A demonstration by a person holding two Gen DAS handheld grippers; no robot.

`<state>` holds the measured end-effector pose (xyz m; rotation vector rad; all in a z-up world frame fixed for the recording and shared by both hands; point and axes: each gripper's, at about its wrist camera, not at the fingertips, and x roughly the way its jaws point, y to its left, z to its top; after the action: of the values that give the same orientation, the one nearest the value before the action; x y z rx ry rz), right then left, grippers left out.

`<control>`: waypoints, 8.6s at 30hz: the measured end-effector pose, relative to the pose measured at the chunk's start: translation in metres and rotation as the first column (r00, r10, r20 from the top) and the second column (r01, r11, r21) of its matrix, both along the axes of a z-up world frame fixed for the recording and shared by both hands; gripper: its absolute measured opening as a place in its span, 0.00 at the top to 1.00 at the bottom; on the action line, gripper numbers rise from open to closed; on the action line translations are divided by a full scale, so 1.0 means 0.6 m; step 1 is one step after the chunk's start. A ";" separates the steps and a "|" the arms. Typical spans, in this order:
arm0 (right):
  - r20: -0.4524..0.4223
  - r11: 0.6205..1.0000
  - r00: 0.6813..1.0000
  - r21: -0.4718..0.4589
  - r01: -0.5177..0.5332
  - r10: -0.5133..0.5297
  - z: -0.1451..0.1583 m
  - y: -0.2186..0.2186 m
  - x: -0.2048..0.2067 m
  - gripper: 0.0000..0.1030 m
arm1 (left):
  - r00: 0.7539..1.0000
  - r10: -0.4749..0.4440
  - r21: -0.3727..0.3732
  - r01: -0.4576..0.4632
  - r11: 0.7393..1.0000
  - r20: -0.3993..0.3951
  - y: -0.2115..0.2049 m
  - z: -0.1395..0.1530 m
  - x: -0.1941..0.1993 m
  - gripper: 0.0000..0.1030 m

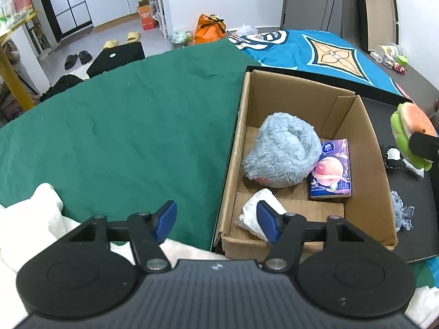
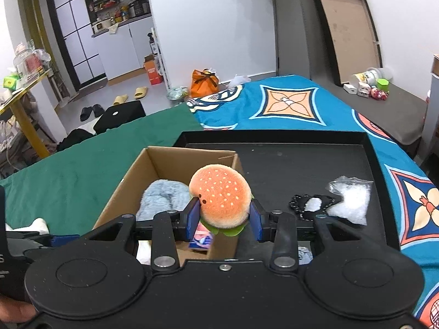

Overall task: Organize soft objects
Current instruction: 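Lift the burger plush into the cardboard box and open the right gripper, then lower the right tool onto the blue denim plush and grasp it, then carry the denim plush into the cardboard box and release it, then move the right tool to the bag of white filling and grasp it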

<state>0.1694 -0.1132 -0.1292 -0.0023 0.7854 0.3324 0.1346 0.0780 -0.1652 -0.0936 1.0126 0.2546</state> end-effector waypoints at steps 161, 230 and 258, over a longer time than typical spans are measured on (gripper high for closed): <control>0.029 0.986 0.987 -0.061 -0.154 0.156 0.008 0.040 -0.037 0.57 | 1.000 0.005 -0.035 -0.005 0.999 0.016 0.003 0.001 0.001 0.59; -0.071 0.977 0.983 0.123 0.175 -0.167 -0.079 -0.281 0.134 0.28 | 0.999 0.000 0.231 0.009 0.973 -0.039 -0.084 0.043 0.071 0.33; -0.254 0.958 0.949 0.169 0.232 -0.185 -0.200 -0.302 0.194 0.67 | 0.997 0.016 0.272 0.006 0.962 -0.078 -0.084 0.018 0.115 0.33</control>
<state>0.2856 -0.2947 -0.2490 0.3109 0.9771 0.2079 0.2033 0.0278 -0.1542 0.1656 1.0474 0.4028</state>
